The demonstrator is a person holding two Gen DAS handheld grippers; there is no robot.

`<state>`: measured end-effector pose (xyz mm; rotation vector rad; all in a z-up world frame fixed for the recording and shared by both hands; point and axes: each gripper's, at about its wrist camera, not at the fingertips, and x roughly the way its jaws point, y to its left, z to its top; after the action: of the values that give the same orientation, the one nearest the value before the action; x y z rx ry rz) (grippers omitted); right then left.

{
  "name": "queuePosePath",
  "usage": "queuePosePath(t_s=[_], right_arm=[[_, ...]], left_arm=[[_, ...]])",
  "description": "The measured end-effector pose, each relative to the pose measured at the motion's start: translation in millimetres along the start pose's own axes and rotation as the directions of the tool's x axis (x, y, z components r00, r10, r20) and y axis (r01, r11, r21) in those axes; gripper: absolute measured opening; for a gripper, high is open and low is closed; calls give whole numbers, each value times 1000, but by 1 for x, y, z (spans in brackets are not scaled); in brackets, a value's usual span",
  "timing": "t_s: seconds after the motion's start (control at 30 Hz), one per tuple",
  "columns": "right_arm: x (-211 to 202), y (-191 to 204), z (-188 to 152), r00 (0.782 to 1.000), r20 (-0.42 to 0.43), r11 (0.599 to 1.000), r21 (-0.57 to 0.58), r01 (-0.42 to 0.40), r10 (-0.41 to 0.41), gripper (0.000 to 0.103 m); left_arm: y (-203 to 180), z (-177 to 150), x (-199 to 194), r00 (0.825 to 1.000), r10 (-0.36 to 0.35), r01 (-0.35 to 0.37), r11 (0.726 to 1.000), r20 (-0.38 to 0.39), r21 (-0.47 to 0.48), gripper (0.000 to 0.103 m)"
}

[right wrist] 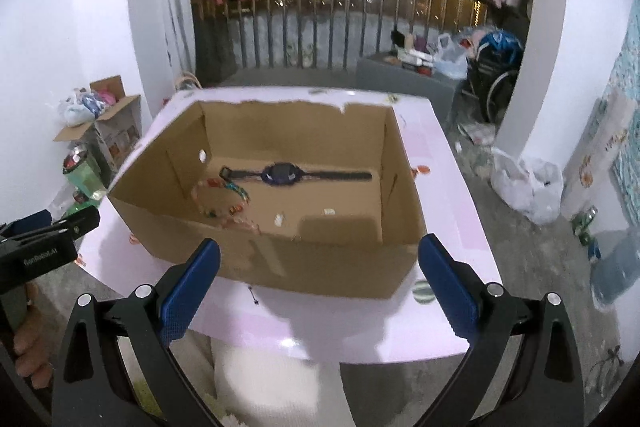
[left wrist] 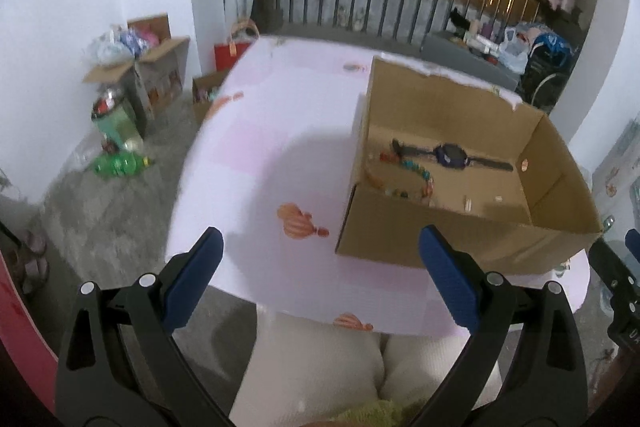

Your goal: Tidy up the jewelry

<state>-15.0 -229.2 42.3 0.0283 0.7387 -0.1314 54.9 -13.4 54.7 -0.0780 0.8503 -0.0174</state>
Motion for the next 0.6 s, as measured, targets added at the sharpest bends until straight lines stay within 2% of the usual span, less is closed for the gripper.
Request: queuePosePath(t_s=[0.27,0.6], right_arm=[[22,-8,-1,996,-84,999,43,13,-10,96],[44,-12,-5,987,-157,997,73,-3,15,96]], left_arm=[[-9,-2,18,997,39,-35,998,-72,56,95],[-17,-5,28,992,62,-47,990,-110,132,95]])
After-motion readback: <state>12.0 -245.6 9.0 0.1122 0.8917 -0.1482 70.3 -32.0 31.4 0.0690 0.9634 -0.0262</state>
